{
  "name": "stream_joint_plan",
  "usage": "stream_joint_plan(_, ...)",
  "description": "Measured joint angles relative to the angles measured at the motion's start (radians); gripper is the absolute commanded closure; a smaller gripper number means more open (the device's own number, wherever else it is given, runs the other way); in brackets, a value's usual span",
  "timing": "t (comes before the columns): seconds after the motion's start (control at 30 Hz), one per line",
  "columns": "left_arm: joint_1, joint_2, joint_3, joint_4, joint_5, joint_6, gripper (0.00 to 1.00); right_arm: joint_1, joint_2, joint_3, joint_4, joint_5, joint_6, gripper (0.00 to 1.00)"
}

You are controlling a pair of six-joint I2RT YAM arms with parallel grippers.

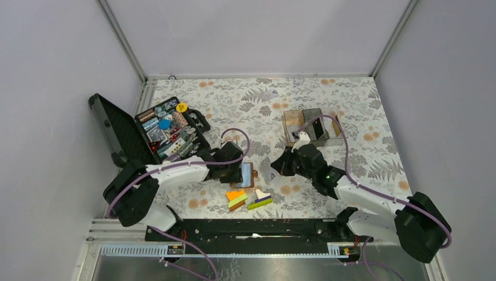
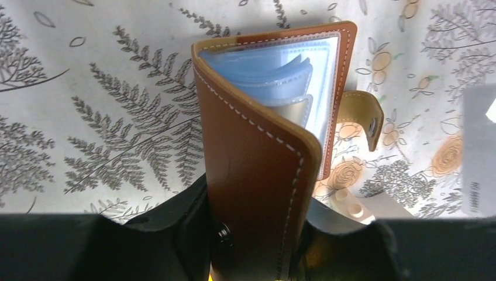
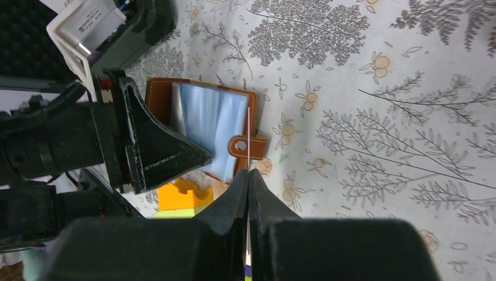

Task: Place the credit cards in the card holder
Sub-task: Open the card holder at the center of the board.

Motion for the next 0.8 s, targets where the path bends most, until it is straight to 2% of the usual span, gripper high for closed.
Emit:
stream_joint_plan(0.37, 0.034, -0.07, -0.15, 0.249, 0.092, -0.007, 0.69, 0.064, 0.219, 0.1, 0.109, 0.006, 0.118, 1.0)
stream_joint_plan(0.63, 0.094, -0.082, -0.232, 0.412, 0.191, -0.02, 0.67, 0.103, 0.376, 0.118, 0.159, 0.082, 0.17, 1.0)
stream_joint_plan(0.73, 0.109, -0.082, -0.254, 0.461, 0.224, -0.027, 0.65, 0.115, 0.434, 0.131, 0.194, 0.089, 0.181, 1.0)
stream_joint_plan(0.8, 0.124, -0.082, -0.271, 0.497, 0.249, -0.031, 0.59, 0.121, 0.458, 0.132, 0.226, 0.089, 0.186, 1.0)
